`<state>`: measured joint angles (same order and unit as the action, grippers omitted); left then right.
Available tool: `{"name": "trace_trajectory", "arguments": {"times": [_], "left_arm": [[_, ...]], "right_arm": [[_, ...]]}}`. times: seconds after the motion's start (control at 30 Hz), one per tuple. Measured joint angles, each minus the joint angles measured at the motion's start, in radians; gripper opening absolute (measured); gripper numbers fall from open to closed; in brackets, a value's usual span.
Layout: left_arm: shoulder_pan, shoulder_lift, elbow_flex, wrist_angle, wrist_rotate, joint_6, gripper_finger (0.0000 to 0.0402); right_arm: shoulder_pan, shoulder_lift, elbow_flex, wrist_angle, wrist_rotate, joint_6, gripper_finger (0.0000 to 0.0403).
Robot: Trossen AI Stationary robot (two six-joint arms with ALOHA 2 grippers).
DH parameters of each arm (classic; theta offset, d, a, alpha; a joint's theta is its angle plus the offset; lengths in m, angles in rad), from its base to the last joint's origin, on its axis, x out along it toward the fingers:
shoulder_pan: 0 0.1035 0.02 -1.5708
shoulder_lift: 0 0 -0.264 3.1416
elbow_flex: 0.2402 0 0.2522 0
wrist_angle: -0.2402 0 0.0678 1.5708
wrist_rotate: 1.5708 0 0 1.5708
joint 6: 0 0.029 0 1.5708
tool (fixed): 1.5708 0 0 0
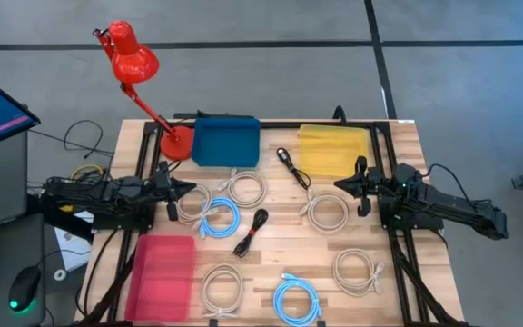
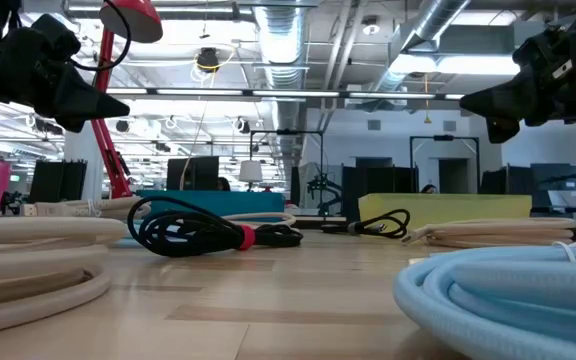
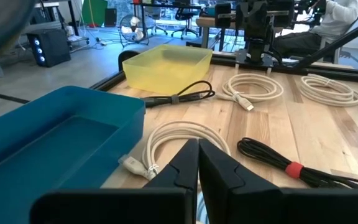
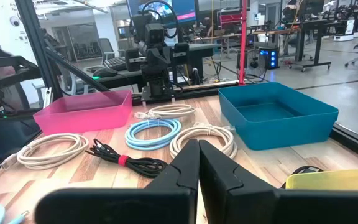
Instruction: Pick & Place USB Port
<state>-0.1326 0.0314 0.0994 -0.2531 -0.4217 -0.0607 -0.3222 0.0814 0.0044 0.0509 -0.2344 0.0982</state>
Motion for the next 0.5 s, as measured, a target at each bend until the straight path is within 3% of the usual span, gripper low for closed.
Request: {"name": "trace_trajectory", "arguments": {"times": [0.5], "left_arm": [[0.0, 0.002, 0.0, 0.01, 0.0, 0.0, 0.0011]], "right_arm": [[0.0, 0.0, 0.0, 0.0, 0.0, 0.0, 0.0]]}}
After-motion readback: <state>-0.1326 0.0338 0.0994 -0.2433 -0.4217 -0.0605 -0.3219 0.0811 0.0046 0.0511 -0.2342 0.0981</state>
